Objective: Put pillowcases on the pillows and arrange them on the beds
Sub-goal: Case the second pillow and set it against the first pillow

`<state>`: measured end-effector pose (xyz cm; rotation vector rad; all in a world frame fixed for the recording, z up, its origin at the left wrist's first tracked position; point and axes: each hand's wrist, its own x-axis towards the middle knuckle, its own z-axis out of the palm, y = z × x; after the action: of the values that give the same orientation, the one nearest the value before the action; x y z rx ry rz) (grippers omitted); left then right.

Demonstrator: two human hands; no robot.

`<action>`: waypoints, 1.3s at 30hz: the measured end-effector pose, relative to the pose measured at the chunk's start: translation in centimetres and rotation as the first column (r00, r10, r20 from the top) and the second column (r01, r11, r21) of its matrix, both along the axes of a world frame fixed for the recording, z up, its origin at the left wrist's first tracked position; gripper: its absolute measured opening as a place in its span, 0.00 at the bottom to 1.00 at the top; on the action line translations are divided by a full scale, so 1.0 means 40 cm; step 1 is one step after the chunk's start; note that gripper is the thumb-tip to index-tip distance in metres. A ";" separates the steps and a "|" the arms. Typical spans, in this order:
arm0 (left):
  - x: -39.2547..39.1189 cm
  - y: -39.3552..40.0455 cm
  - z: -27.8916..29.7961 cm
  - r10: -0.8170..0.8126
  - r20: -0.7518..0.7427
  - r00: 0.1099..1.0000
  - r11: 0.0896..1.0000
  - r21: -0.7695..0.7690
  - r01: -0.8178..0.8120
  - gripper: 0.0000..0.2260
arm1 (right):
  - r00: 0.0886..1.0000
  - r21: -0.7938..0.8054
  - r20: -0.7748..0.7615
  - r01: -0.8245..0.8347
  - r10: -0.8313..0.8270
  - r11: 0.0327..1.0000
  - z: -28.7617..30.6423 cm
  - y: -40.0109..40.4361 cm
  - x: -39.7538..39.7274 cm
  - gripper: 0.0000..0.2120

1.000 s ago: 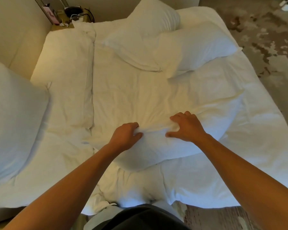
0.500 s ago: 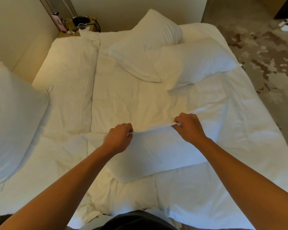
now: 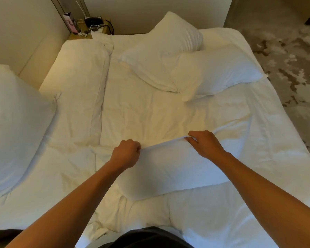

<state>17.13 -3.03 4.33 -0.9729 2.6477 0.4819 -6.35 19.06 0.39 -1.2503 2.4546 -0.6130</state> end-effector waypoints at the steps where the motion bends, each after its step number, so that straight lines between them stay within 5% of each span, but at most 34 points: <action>1: 0.004 -0.001 -0.002 0.005 -0.016 1.000 1.000 -0.003 -0.006 0.12 | 1.000 0.002 0.008 0.019 -0.019 1.000 0.000 -0.001 0.004 0.17; 7: 0.025 0.000 -0.045 -0.046 -0.138 0.989 0.998 0.035 0.052 0.08 | 0.995 -0.024 0.044 0.094 -0.093 0.995 0.000 0.005 0.035 0.19; 11: 0.034 0.011 -0.066 -0.041 -0.036 0.999 0.991 0.124 0.046 0.31 | 0.988 -0.069 0.035 0.155 -0.153 0.985 -0.004 0.017 0.054 0.19; 18: 0.041 0.018 -0.076 -0.107 -0.052 0.993 0.993 0.046 0.110 0.12 | 0.999 0.035 -0.041 -0.025 0.026 0.999 -0.018 0.074 0.024 0.12; 23: 0.059 0.025 -0.065 -0.081 -0.046 0.996 0.994 0.069 0.084 0.11 | 0.986 0.111 -0.163 -0.001 0.019 0.994 -0.010 0.114 -0.043 0.10; 32: 0.088 0.025 -0.035 0.023 -0.137 0.990 0.994 0.110 -0.007 0.17 | 0.998 -0.036 0.055 -0.013 0.015 0.999 0.036 0.113 -0.012 0.15; 39: 0.093 0.036 -0.015 0.027 -0.093 0.995 0.993 0.116 -0.016 0.15 | 0.995 0.063 -0.053 0.082 -0.079 0.995 0.002 0.124 0.015 0.11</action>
<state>20.83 -1.61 3.72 -0.9667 2.6600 0.6936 -5.76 24.03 0.46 -1.1603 2.5558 -0.5234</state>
